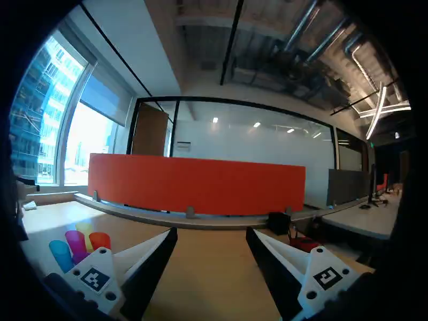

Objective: Pour water

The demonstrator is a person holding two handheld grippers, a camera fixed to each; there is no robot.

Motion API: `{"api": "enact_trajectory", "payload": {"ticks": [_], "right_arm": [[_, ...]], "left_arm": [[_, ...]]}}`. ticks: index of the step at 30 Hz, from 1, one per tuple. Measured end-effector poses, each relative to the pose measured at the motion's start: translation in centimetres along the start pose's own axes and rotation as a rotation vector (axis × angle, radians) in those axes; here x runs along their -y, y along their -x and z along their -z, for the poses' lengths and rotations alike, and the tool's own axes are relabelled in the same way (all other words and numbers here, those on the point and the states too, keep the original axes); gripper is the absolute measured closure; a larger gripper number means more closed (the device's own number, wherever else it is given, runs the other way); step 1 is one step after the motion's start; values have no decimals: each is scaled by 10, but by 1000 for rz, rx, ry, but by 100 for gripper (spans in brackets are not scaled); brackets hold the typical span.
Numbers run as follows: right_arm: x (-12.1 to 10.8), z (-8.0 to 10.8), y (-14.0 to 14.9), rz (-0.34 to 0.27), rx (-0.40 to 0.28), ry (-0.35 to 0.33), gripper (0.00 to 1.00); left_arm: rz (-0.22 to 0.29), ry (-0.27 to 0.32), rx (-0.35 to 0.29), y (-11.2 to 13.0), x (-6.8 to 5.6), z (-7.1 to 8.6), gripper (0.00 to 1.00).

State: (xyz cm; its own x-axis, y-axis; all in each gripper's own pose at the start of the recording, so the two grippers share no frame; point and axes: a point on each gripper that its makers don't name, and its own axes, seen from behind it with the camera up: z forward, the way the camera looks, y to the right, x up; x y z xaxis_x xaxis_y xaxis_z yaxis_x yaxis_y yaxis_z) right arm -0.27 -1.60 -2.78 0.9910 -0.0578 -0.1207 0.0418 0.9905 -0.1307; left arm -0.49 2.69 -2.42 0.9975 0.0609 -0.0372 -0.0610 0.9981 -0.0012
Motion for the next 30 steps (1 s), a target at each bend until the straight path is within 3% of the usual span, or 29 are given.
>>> {"api": "enact_trajectory", "payload": {"ticks": [15,21,30], "right_arm": [[-20,10,-3,-60,-1,28,1],[-22,15,0,-63,9,35,1],[-20,15,3,-71,18,35,1]], "left_arm": [[-42,-14,-50,8,-7,-3,5],[-39,-2,-40,24,-12,-6,5],[-56,-12,-18,44,-8,-7,5]]}}
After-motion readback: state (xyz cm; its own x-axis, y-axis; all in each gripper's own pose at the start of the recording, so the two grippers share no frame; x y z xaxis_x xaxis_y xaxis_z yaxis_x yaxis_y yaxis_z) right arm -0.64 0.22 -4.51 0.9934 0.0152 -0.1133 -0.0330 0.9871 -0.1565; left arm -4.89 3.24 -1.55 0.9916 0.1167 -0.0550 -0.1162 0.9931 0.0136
